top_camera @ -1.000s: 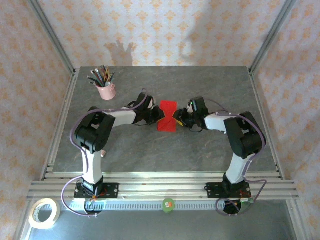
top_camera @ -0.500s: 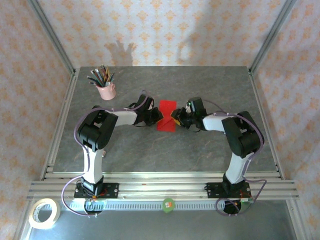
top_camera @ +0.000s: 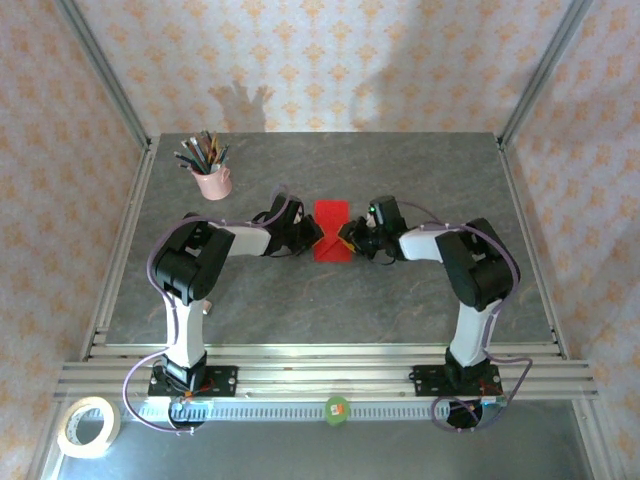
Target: Fold a paper plane with a square sheet of paper (pick it up from the middle)
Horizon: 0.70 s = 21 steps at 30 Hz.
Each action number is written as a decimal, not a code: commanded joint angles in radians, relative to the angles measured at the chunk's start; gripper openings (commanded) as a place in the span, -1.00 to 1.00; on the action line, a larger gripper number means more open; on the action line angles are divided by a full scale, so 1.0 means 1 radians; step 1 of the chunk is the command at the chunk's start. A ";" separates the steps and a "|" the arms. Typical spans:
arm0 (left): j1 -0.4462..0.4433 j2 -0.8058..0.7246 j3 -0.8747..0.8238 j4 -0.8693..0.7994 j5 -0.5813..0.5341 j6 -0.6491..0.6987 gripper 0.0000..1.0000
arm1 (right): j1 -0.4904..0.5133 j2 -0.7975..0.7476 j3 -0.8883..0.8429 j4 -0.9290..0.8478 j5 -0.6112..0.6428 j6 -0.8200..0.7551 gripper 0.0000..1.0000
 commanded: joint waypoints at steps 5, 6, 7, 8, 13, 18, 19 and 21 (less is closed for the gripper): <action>0.007 0.001 -0.031 -0.051 -0.005 0.000 -0.82 | 0.008 0.033 0.048 -0.029 0.036 -0.010 -0.47; 0.007 0.001 -0.033 -0.052 -0.006 0.000 -0.82 | 0.010 0.036 0.052 -0.036 0.042 -0.012 -0.47; 0.007 0.000 -0.033 -0.052 -0.007 0.001 -0.82 | 0.008 0.040 0.055 -0.041 0.044 -0.011 -0.47; 0.007 0.001 -0.034 -0.052 -0.008 0.002 -0.82 | 0.010 0.042 0.056 -0.044 0.047 -0.012 -0.47; 0.007 0.003 -0.033 -0.051 -0.004 0.003 -0.82 | 0.011 0.051 0.064 -0.055 0.055 -0.010 -0.47; 0.007 0.003 -0.036 -0.045 -0.003 0.002 -0.82 | 0.010 0.071 0.079 -0.040 0.025 -0.005 -0.47; 0.007 0.003 -0.036 -0.045 -0.004 0.003 -0.82 | 0.012 0.073 0.082 -0.037 0.021 -0.004 -0.47; 0.007 0.002 -0.037 -0.046 -0.005 0.003 -0.82 | 0.011 0.074 0.085 -0.034 0.015 -0.002 -0.47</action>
